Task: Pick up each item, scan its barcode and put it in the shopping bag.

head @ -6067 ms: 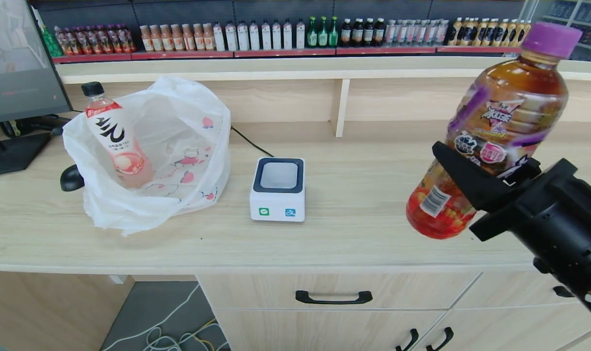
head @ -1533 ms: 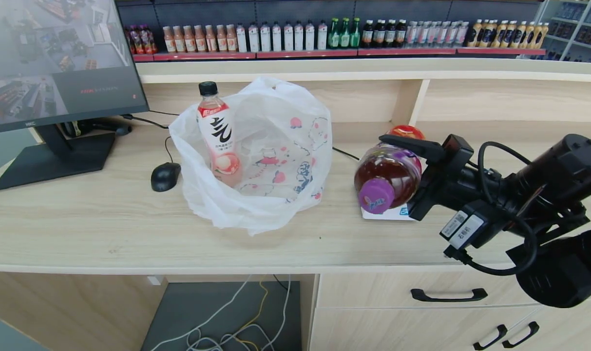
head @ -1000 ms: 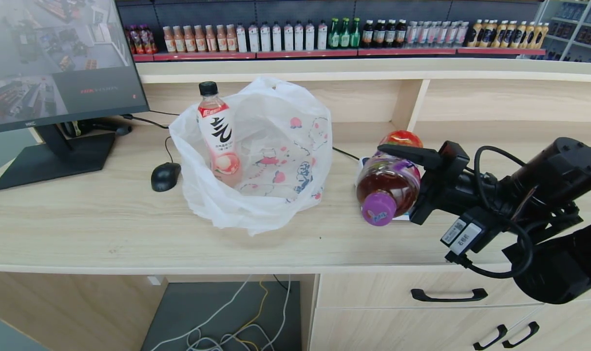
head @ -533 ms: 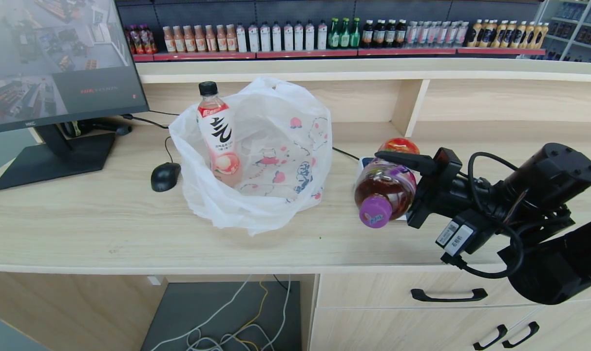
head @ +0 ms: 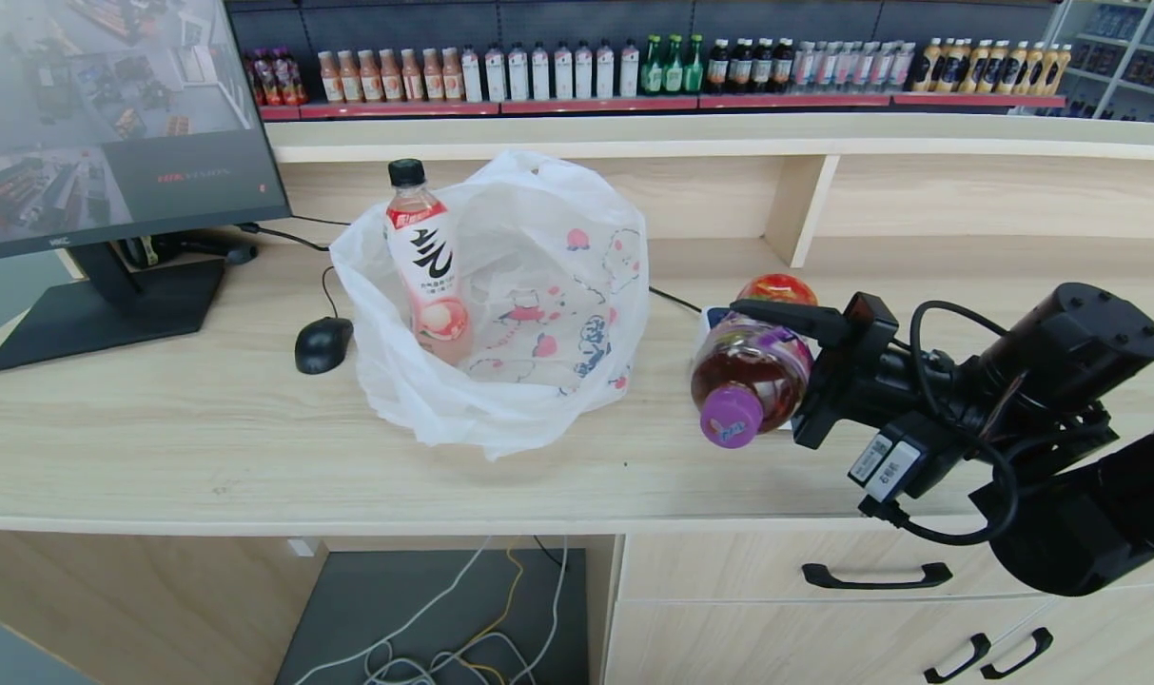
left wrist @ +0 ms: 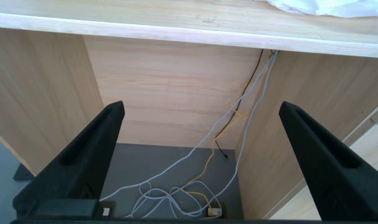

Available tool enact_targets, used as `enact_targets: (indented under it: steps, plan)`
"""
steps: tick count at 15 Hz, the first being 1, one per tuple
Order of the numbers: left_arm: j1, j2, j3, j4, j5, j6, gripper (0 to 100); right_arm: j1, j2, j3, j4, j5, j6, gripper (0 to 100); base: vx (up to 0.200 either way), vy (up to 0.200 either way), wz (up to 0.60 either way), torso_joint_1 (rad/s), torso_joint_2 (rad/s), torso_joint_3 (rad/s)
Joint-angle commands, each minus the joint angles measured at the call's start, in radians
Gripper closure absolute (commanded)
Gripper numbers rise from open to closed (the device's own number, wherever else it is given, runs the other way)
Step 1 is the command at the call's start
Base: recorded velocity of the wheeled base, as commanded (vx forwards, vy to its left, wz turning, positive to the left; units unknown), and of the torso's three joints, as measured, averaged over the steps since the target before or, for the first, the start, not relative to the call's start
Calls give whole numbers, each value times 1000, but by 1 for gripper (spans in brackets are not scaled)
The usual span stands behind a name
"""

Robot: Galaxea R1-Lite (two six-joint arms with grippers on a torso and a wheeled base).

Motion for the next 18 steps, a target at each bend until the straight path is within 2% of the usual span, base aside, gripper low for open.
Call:
enact_targets:
  steps: [1,18]
  plan:
    - [0,0,0,0,0,0,0,0,0,0,-1,0,-2,100,0,0,0,0,0,0]
    - [0,0,0,0,0,0,0,10,-28,-1,-1,0,4,100,0,0,0,0,0,0]
